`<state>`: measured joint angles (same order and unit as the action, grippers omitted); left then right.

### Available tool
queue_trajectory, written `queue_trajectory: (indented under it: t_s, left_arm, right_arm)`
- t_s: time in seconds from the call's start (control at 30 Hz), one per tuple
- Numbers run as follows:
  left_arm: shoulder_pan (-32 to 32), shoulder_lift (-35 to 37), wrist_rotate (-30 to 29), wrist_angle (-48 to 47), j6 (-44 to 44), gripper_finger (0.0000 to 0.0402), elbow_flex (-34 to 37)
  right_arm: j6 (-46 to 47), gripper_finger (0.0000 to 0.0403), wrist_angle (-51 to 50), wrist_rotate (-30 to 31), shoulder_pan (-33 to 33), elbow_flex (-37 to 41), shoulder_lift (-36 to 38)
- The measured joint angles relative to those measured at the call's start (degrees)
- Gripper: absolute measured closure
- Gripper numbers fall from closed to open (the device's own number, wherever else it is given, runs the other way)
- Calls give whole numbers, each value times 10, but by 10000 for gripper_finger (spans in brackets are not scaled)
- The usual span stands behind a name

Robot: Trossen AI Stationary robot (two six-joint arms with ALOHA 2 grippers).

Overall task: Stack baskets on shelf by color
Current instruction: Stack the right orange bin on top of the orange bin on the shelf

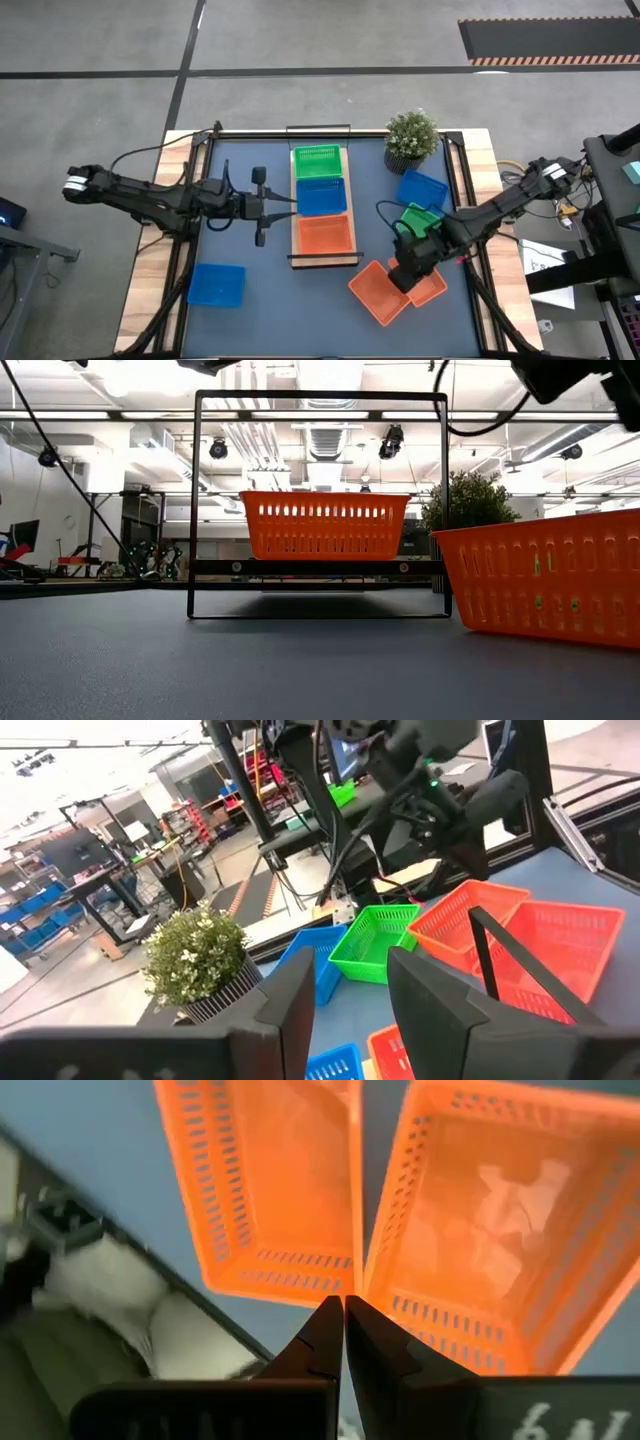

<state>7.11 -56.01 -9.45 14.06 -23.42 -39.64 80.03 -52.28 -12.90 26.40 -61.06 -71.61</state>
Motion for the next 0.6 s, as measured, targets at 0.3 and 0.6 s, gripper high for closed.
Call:
queue_trajectory:
  t_s: [0.3,0.6]
  left_arm:
    - [0,0,0,5,-5,290,5]
    - [0,0,-4,4,-29,290,22]
  right_arm:
    - [89,344,-46,21,21,-57,-67]
    - [102,282,-62,58,-6,-45,-127]
